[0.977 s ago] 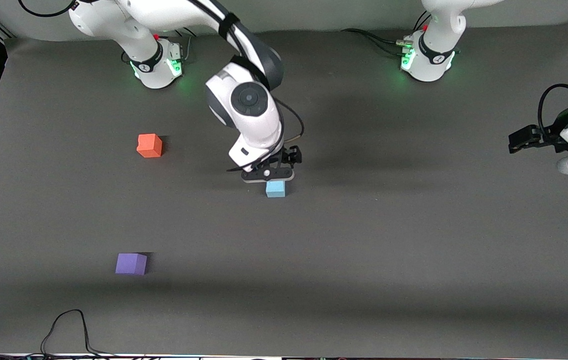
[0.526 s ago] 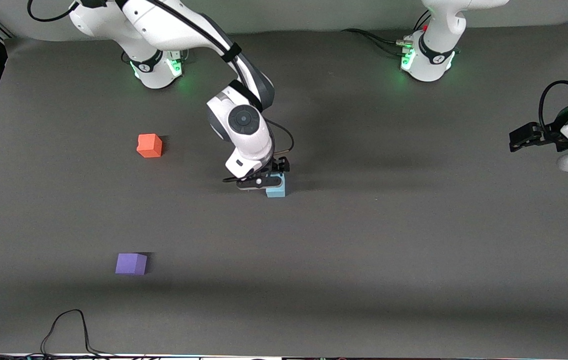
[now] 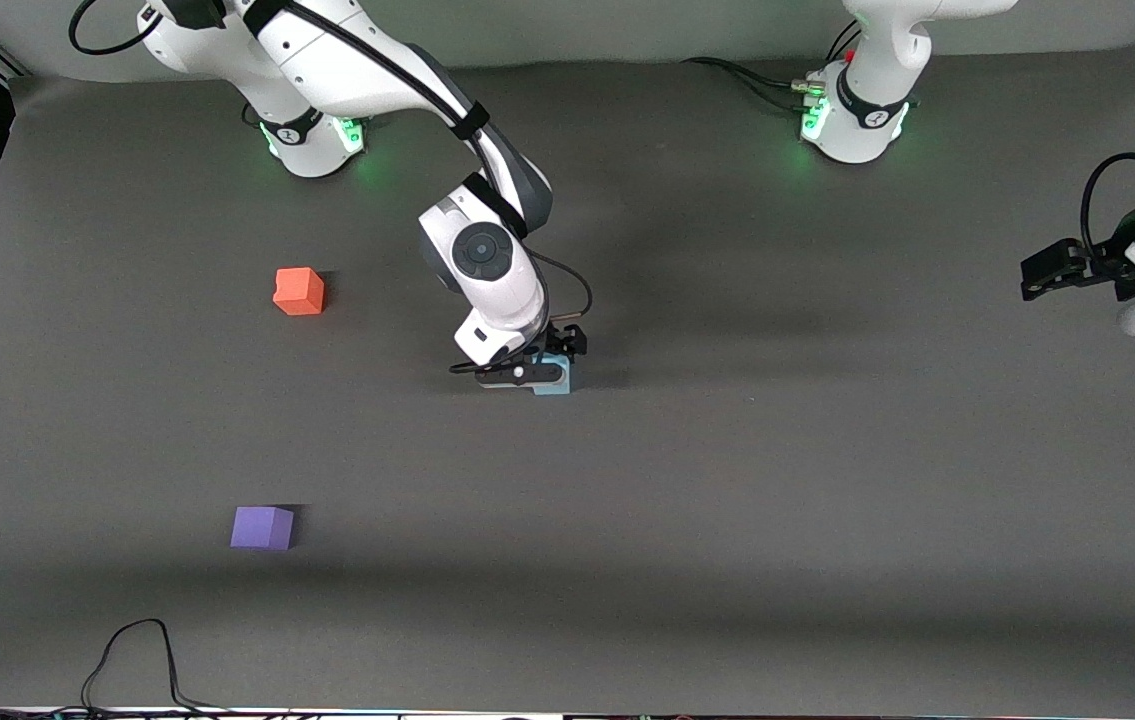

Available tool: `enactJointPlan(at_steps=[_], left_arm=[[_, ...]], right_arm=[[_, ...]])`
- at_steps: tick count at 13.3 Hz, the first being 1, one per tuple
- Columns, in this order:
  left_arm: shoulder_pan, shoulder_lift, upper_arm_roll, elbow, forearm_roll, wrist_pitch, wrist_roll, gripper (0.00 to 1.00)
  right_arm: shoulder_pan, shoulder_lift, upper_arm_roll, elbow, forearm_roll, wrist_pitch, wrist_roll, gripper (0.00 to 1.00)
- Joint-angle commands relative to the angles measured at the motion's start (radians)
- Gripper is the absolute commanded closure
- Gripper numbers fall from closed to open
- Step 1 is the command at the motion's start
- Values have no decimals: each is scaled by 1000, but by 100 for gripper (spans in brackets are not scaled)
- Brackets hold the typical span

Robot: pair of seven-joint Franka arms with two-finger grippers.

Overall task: Place blue block between orange and purple blocks
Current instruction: 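Reach the right gripper to the blue block and close on it, then carry the blue block with the right gripper between the orange and purple blocks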

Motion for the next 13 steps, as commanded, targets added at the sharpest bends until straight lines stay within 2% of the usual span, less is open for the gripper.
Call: enactJointPlan(at_steps=[1,3,5,6,7,9,10,13], left_arm=[[-18,-15,13,-7,-13,4,15,0],[-14,-15,13,-7,-18,6,16,0],[-15,-17,11,-7,-19,4,16,0],[-17,-18,11,-7,-19,4,16,0],[-17,-18,11,-7,-21,3,16,0],[-17,-20,11,-7,-24,0,16,0],[-17,-20,11,-7,-25,0,16,0],[-18,-18,11,-7,-25,4,15,0]], right_arm=[[14,57,-5,30,19,45,8,0],[14,80,-5,27,15,71,6,0],[14,92,-5,28,15,79,6,14],[14,94,-5,28,16,79,8,17],[14,94,-5,28,16,79,8,24],[14,92,-5,28,16,79,6,49],[14,91,-5,28,12,79,3,56],[5,33,-8,27,10,37,-6,57]])
